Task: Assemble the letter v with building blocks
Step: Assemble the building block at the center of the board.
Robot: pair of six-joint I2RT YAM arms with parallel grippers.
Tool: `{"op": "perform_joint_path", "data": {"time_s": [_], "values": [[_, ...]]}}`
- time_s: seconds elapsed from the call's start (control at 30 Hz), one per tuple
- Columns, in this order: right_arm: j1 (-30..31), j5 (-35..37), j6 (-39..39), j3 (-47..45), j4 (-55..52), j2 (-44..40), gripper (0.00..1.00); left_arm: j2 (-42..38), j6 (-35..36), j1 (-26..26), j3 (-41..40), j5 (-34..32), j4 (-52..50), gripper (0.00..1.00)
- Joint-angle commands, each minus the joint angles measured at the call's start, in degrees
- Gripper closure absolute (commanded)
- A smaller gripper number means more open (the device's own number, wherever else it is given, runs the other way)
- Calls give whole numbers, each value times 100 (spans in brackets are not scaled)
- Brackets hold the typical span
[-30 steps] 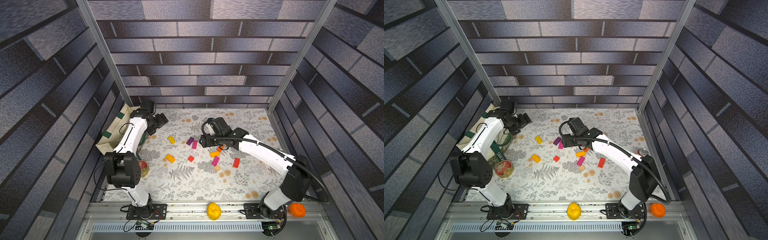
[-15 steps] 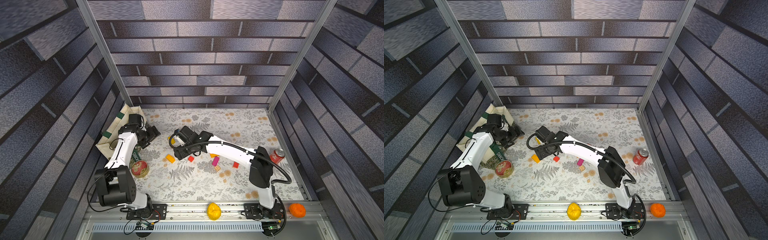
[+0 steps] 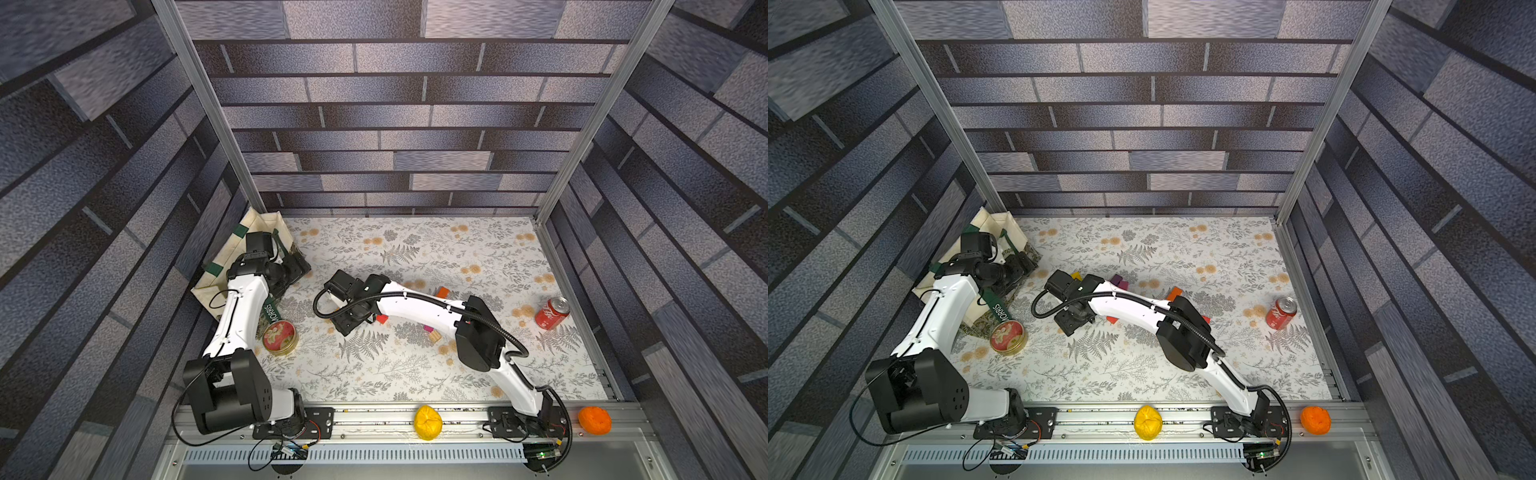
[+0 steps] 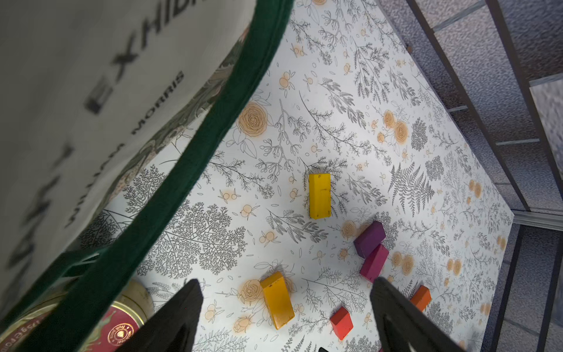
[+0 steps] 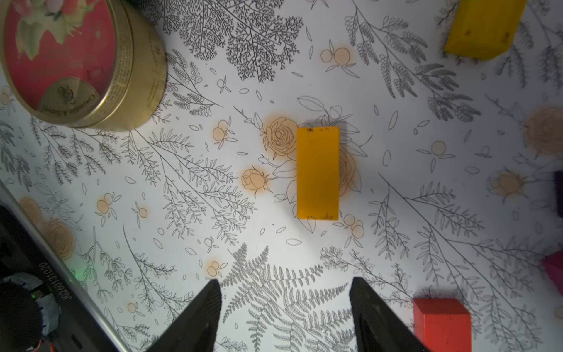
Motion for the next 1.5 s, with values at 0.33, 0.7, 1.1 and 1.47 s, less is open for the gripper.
{"op": "perform_joint_path", "data": {"time_s": [0.33, 0.7, 1.1, 1.47], "values": [[48, 456, -312, 1083, -458, 934, 33, -92, 167, 66, -97, -289, -60, 11], [48, 667, -571, 1766, -661, 1500, 31, -70, 183, 105, -110, -357, -64, 11], [48, 695, -570, 2151, -738, 1915, 33, -1, 189, 117, -96, -349, -77, 11], [45, 693, -461, 2164, -867, 1926, 58, 10, 170, 118, -108, -337, -61, 11]]}}
